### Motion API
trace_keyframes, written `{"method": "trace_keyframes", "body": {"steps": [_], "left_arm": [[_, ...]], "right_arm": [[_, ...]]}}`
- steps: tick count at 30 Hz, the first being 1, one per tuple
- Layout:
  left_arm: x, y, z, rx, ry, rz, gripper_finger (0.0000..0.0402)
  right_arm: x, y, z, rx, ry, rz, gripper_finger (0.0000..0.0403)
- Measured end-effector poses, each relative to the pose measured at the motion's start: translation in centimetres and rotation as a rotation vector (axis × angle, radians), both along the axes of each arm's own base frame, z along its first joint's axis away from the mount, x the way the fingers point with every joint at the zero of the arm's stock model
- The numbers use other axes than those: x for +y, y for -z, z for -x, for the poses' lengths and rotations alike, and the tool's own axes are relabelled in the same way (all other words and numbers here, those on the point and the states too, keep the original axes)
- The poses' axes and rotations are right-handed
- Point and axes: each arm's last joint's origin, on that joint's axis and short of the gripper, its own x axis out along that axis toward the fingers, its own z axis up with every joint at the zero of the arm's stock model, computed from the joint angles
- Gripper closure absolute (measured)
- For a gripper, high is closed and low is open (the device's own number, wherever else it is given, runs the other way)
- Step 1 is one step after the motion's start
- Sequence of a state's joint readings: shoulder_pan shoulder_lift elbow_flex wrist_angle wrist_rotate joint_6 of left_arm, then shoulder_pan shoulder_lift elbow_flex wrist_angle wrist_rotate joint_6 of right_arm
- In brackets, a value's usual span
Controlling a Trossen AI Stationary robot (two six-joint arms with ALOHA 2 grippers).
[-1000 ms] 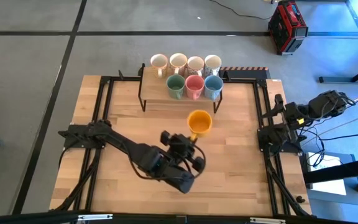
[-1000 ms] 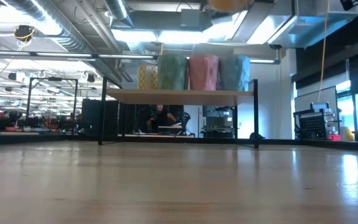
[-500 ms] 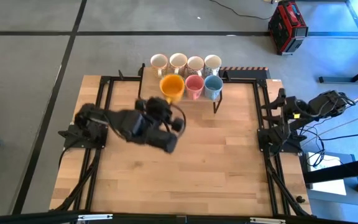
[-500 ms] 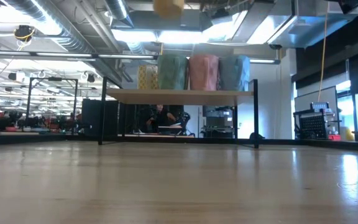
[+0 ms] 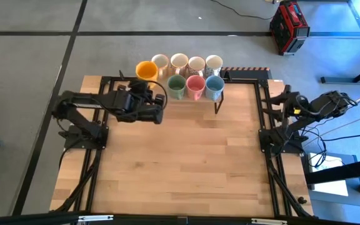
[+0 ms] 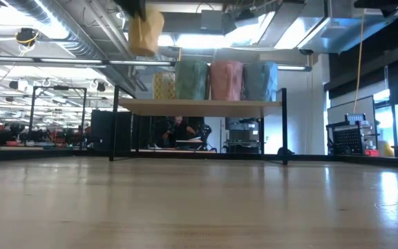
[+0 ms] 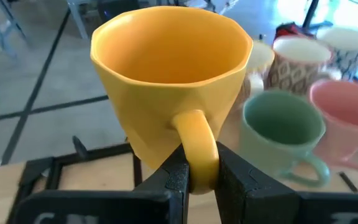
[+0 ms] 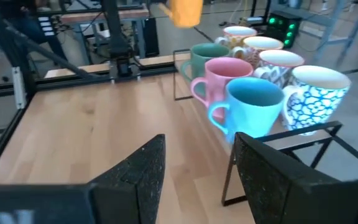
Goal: Place coffee mugs
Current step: Put the yellow mug on the shelf
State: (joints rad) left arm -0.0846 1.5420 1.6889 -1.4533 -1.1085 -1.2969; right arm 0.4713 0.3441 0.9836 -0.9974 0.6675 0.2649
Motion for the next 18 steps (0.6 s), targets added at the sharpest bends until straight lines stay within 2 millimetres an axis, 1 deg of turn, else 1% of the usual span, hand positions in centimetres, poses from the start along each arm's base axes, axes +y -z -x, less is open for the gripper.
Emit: {"method": "trace_keyframes", "body": {"steps": [8, 10, 13, 18], "left_arm": [[0.5, 4.5, -1.2, -0.006, 0.034, 0.044, 0.0359], [0.5, 5.6, -1.6, -0.035, 0.035, 0.047, 0.0359], [0.6, 6.7, -2.1, -0.080, 0.032, 0.033, 0.0359], [0.8, 8.5, -2.1, -0.065, 0.022, 0.037, 0.0358]], "right_arm": [[-0.1, 0.0, 0.0, -0.014, 0.056, -0.006, 0.0223], [-0.2, 0.0, 0.0, -0.016, 0.061, -0.006, 0.0223], [-0.2, 0.0, 0.0, -0.022, 0.068, -0.029, 0.0223], [-0.2, 0.0, 0.0, -0.026, 0.072, -0.049, 0.0223]]}}
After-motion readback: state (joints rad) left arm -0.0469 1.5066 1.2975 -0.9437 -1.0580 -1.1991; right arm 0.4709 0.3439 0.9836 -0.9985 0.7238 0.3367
